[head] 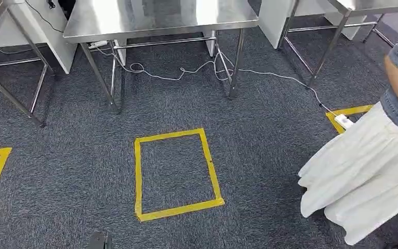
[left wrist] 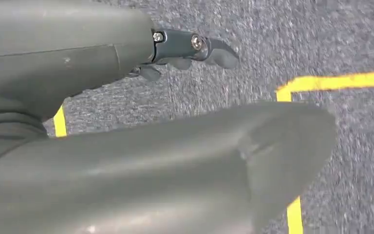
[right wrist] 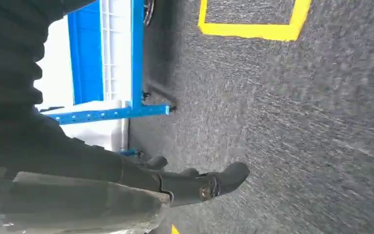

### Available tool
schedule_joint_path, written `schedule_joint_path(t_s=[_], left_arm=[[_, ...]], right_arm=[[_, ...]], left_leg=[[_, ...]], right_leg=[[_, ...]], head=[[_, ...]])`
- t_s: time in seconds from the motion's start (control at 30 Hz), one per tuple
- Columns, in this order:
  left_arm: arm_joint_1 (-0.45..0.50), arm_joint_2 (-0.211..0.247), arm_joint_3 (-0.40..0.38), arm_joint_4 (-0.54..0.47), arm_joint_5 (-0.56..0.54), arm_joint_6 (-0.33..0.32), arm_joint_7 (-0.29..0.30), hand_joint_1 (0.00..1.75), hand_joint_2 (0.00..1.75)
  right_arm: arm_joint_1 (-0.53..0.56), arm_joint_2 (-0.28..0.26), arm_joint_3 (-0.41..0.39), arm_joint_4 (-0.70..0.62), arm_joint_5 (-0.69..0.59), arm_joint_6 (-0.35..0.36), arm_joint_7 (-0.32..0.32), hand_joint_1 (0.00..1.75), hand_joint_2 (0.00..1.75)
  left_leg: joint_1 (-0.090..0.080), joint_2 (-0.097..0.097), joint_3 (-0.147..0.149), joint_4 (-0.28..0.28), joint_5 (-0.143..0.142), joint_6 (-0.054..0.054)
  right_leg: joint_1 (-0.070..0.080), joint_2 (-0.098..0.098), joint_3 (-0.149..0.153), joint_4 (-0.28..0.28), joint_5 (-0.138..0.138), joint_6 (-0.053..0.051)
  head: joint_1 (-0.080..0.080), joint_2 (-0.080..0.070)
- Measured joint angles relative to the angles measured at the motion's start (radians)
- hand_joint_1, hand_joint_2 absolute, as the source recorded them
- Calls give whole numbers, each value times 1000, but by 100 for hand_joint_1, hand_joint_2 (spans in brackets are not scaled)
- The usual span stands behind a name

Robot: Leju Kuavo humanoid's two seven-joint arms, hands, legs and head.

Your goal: Take the parts from the cabinet and place them on the table.

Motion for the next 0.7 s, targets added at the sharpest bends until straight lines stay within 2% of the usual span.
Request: schedule_joint_path(t_s=[0.03, 0.07, 0.1, 0.13, 0.17, 0.2, 0.23, 0.27, 0.3, 0.33, 0.37, 0.4, 0.47, 0.5, 0.53, 0.57, 0.6, 0.63, 0.67, 0.7], left_arm=[[-1, 0, 0, 0, 0, 0, 0, 0, 0], [-1, 1, 0, 0, 0, 0, 0, 0, 0], [1, 1, 0, 0, 0, 0, 0, 0, 0], [2, 2, 0, 0, 1, 0, 0, 0, 0], [4, 3, 0, 0, 3, 0, 1, 0, 0], [5, 3, 0, 0, 4, 0, 1, 0, 0], [5, 3, 0, 0, 5, 0, 1, 0, 0], [5, 3, 0, 0, 6, 0, 1, 0, 0], [5, 3, 0, 0, 6, 0, 1, 0, 0], [5, 4, 0, 0, 6, 0, 1, 0, 0], [6, 6, 0, 0, 6, 0, 2, 0, 0], [6, 7, -1, 0, 6, 0, 1, 0, 0], [5, 7, -1, 0, 6, 0, 2, 0, 0], [5, 7, -1, 0, 6, 0, 2, 0, 0], [4, 6, -1, 0, 6, 0, 2, 0, 0], [1, 6, -1, 0, 6, 0, 1, 0, 0], [2, 6, -1, 0, 6, 0, 0, 0, 0], [3, 7, -1, 0, 6, 0, 0, 0, 0], [4, 6, -1, 0, 6, 0, 2, 0, 0], [5, 6, -1, 0, 5, 0, 2, 0, 0]], right_arm=[[2, 1, -2, 0, 0, 1, 0, 0, 175], [1, 1, -2, 0, 0, 2, 0, 0, 175], [0, 2, -3, 0, 0, 3, 0, 0, 175], [-1, 4, -3, 0, 1, 6, 0, 0, 175], [0, 5, -3, 0, 2, 7, 0, 0, 175], [2, 5, -3, 0, 4, 9, 0, 0, 175], [3, 5, -3, 0, 4, 9, 0, 0, 175], [3, 6, -3, 0, 4, 9, 1, 0, 175], [3, 7, -3, 0, 5, 9, 1, 0, 175], [2, 7, -3, 0, 6, 9, 1, 0, 175], [0, 8, -3, 0, 6, 9, 1, 0, 175], [-5, 7, -4, 0, 6, 9, 1, 0, 175], [-2, 7, -4, 0, 6, 9, 1, 0, 175], [0, 8, -4, 0, 7, 10, 2, 0, 175], [1, 6, -4, 0, 8, 9, 3, 0, 175], [2, 6, -5, 0, 10, 10, 3, 0, 175], [-1, 6, -5, 0, 12, 10, 3, 0, 175], [-3, 6, -5, 0, 13, 10, 3, 0, 175], [-5, 6, -5, 0, 14, 10, 3, 0, 175], [-4, 6, -5, 0, 14, 11, 3, 0, 175]], left_leg=[[11, -26, -8, 15, -11, -10], [15, -76, -21, 52, -49, -19], [19, -108, -47, 123, -100, -24], [21, -124, -81, 207, -145, -29], [23, -130, -113, 289, -179, -33], [25, -130, -125, 327, -184, -36], [28, -130, -116, 313, -167, -37], [33, -131, -84, 252, -128, -37], [38, -140, -39, 166, -82, -37], [44, -166, 7, 77, -43, -36], [51, -235, 27, 37, -57, -34], [48, -233, 24, 27, -54, -31], [36, -210, 18, 34, -53, -19], [34, -197, 18, 28, -46, -10], [47, -178, 25, 2, -32, 6], [38, -169, 28, -6, -25, 11], [36, -151, 24, -8, -21, 19], [31, -135, 20, -8, -21, 21], [26, -117, 16, -8, -20, 23], [23, -102, 12, -7, -18, 25]], right_leg=[[-19, 11, 12, -2, 8, -10], [-18, 21, 7, -1, 13, -19], [-17, 29, 3, 0, 18, -25], [-16, 41, -1, 0, 19, -26], [-15, 55, -4, 2, 21, -25], [-15, 68, -6, 5, 21, -24], [-15, 80, -7, 8, 21, -23], [-16, 96, -7, 12, 21, -22], [-17, 111, -7, 16, 21, -22], [-17, 124, -8, 20, 21, -21], [-15, 134, -15, 23, 21, -16], [-8, 145, -25, 28, 24, -4], [-17, 168, -39, 21, 35, 15], [-18, 179, -44, 13, 42, 26], [-11, 174, -51, 19, 41, 32], [-10, 117, -68, 45, 24, 27], [-9, 76, -103, 113, -16, 16], [-9, 59, -146, 200, -55, 10], [-11, 54, -184, 279, -85, 8], [-11, 52, -207, 334, -100, 13]], head=[[2, 0], [-3, 0], [-5, 0], [-4, 0], [-6, 0], [-5, 0], [-5, 0], [-5, 0], [-4, 0], [-5, 0], [-4, 0], [-3, 0], [-3, 0], [-5, 0], [-1, 0], [1, 0], [8, 0], [10, 0], [8, 0], [8, 0]])
